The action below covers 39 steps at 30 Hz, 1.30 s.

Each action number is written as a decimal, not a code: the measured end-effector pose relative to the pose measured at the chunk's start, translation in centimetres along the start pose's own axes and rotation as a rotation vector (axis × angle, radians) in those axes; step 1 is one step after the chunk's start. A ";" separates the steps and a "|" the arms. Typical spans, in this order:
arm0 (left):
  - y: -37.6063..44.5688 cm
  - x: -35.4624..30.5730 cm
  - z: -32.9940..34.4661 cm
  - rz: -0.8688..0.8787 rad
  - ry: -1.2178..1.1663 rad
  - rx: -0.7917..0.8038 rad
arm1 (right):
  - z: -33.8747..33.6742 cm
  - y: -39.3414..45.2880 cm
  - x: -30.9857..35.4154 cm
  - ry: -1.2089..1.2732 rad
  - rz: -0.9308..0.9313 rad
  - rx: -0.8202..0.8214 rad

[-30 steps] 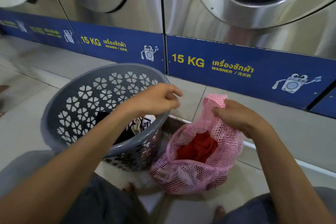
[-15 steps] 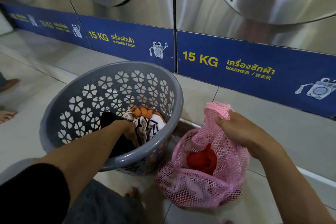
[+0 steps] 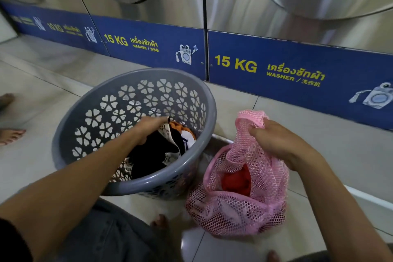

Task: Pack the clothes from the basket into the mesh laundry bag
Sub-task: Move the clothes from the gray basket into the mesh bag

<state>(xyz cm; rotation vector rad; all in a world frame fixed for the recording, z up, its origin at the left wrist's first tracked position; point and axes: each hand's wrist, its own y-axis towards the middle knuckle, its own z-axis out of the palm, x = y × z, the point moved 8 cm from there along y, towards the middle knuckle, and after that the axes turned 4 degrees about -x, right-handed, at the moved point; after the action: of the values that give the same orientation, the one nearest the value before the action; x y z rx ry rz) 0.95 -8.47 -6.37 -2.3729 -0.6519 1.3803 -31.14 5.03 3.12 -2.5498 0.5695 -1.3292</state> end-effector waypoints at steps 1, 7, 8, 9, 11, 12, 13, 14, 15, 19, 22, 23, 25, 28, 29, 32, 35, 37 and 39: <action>-0.6 -1.1 -0.7 0.005 -0.093 -0.007 | -0.1 -0.1 -0.1 0.006 0.006 -0.006; -8.8 -11.0 -2.8 0.187 -0.334 0.171 | 0.0 0.4 -2.1 0.071 0.067 0.015; -10.3 -12.6 -3.3 0.231 -0.385 0.216 | 0.1 0.4 -2.4 0.092 0.079 0.027; -11.8 -13.9 -3.8 0.276 -0.451 0.249 | 0.1 0.6 -2.8 0.105 0.087 0.033; -14.9 -15.9 -4.5 0.382 -0.531 0.271 | -0.2 1.3 -3.9 0.114 0.083 0.026; -16.0 -16.1 -4.1 0.406 -0.530 0.298 | -0.5 1.9 -4.6 0.118 0.075 0.017; -16.8 -15.6 -3.1 0.398 -0.504 0.342 | -0.7 2.1 -5.0 0.128 0.070 0.009; -17.0 -14.7 -1.7 0.372 -0.453 0.375 | -1.0 2.0 -5.1 0.145 0.073 0.005; -16.7 -13.3 -0.4 0.346 -0.380 0.369 | -1.2 1.9 -5.2 0.165 0.082 -0.001; -15.9 -9.9 2.6 0.417 0.073 0.188 | -2.0 1.5 -5.3 0.205 0.068 -0.032; -16.9 -10.5 3.3 0.509 0.392 0.170 | -2.1 3.1 -7.2 0.247 0.060 -0.026; -17.0 -10.6 3.6 0.509 0.492 0.181 | -2.2 3.2 -7.3 0.258 0.060 -0.028; -17.0 -10.2 4.1 0.453 0.637 0.233 | -2.6 2.4 -6.6 0.256 0.063 -0.047; -17.1 -9.6 5.3 0.392 0.646 0.339 | -3.0 1.2 -5.4 0.243 0.064 -0.048; -17.3 -9.9 5.4 0.418 0.619 0.330 | -3.0 0.8 -5.1 0.240 0.068 -0.046; -17.0 -11.2 4.6 0.500 0.478 0.208 | -3.2 0.4 -4.7 0.238 0.063 -0.039; -18.1 -13.8 2.6 0.649 0.241 0.125 | -3.6 0.2 -4.6 0.220 0.035 -0.049; -18.8 -15.5 1.5 0.661 0.019 0.164 | -4.0 0.1 -4.7 0.209 0.025 -0.063; -18.1 -15.2 1.3 0.647 -0.225 0.301 | -4.3 -0.4 -4.4 0.215 0.032 -0.064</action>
<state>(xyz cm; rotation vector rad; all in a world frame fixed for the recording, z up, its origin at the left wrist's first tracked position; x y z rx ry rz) -10.74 -1.24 12.85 -2.2810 0.3072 1.8543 -36.87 7.28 2.45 -2.4514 0.6992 -1.6110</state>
